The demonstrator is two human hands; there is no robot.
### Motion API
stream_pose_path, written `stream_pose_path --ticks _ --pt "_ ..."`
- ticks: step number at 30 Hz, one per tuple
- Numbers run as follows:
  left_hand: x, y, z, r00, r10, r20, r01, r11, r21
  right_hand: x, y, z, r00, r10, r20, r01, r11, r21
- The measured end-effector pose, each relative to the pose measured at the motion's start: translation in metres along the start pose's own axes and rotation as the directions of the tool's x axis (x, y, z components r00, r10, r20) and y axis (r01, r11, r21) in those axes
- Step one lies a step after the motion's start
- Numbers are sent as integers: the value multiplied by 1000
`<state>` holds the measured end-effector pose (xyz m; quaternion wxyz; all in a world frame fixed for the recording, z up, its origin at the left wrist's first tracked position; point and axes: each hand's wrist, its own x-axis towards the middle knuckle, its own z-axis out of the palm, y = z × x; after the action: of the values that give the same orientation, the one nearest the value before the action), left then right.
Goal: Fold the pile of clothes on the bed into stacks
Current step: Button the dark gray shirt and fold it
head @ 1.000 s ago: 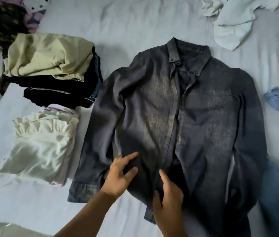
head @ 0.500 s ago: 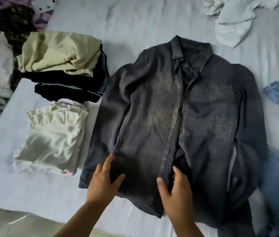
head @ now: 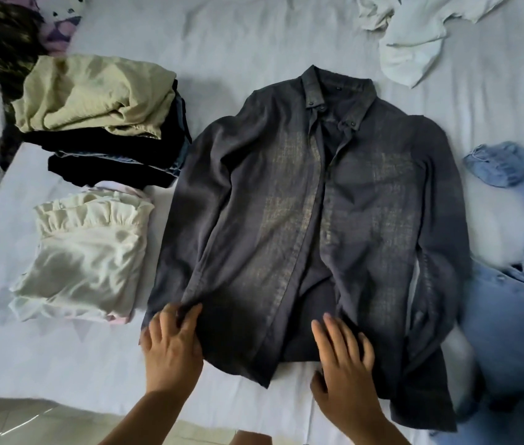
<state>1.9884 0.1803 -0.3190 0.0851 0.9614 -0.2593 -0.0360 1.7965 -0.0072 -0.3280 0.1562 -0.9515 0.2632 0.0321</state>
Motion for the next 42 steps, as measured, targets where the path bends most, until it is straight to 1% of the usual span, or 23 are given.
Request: stream_pose_path --ticks 2,4,8,10,12,14,16,18,20,22,24,26,27,28,29,30,31,33,35,36,38,40,42 --pt "-4 19 2 984 173 -45 -176 982 -73 -17 12 -6 999 21 -25 -20 1000 19" --pt "-11 43 7 941 339 3 -333 926 -176 -33 24 -10 990 136 -35 -135 990 41" --pt "-22 87 29 849 515 123 -459 831 -313 -55 40 -10 966 257 -14 -257 966 -8" --pt "-25 108 36 786 576 223 -504 807 -309 -55 48 -9 957 286 -40 -288 957 -45" --pt "-28 121 46 731 573 371 -527 819 -228 -52 59 -6 948 315 -38 -318 945 -78" --pt "-28 124 54 734 522 434 -513 845 -149 -49 72 -3 958 286 -36 -288 951 -114" --pt "-24 126 60 763 522 381 -516 847 -127 -45 86 2 981 188 -42 -192 969 -154" --pt "-20 131 63 805 514 295 -488 857 -163 -38 103 -1 996 67 -50 -76 980 -183" --pt "-13 136 56 818 505 277 -454 861 -229 -27 117 -15 994 -51 -98 32 983 -183" --pt "-15 139 48 790 540 291 -461 836 -299 -24 131 -32 990 -94 -105 75 983 -167" --pt "-26 139 40 713 594 373 -468 799 -377 -30 146 -46 993 -113 -19 107 975 -196" --pt "-37 141 32 641 592 489 -460 806 -373 -41 158 -54 988 -115 100 135 963 -232" --pt "-41 139 30 634 563 530 -449 826 -340 -47 161 -56 982 -96 165 136 959 -249" --pt "-43 138 28 598 493 632 -397 867 -300 -51 164 -57 973 -67 221 124 958 -257" --pt "-43 139 26 563 430 706 -337 899 -279 -53 165 -57 968 -48 246 114 959 -261" --pt "-40 143 24 559 390 731 -280 919 -277 -52 161 -57 968 -40 247 106 960 -259" --pt "-37 149 23 575 362 734 -214 932 -292 -50 155 -60 970 -37 240 97 966 -241" --pt "-34 164 24 619 258 742 28 937 -349 -44 141 -59 969 -43 242 90 978 -189" --pt "-34 186 27 632 131 764 290 874 -389 -38 127 -56 974 -63 219 97 984 -148" --pt "-35 196 33 644 72 761 369 842 -393 -34 120 -53 973 -47 225 78 989 -129" --pt "-37 213 41 702 -41 711 426 824 -373 -29 104 -53 966 7 258 27 991 -128" --pt "-38 223 38 776 -118 619 457 782 -424 -24 99 -52 966 63 251 -43 995 -86" --pt "-36 223 26 866 -113 487 369 801 -471 -23 92 -54 956 72 284 -59 997 -56"
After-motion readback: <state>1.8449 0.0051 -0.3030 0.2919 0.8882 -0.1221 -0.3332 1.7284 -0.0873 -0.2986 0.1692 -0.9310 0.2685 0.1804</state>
